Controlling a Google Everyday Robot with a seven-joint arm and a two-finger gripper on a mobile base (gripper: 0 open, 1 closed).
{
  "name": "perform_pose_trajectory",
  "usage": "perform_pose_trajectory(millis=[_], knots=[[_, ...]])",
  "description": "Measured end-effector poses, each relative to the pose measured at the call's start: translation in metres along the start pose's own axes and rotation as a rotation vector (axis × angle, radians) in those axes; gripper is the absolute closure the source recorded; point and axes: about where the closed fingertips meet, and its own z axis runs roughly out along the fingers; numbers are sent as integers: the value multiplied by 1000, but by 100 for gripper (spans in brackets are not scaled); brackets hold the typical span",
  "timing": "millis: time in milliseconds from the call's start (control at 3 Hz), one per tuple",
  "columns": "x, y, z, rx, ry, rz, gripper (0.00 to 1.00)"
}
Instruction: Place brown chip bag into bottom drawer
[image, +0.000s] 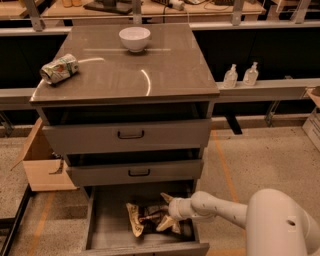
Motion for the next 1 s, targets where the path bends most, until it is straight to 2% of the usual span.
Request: perform_pose_trajectory(millis=[667, 1000], knots=[[29, 22, -78, 105, 122, 95, 40], [29, 31, -80, 102, 131, 98, 40]])
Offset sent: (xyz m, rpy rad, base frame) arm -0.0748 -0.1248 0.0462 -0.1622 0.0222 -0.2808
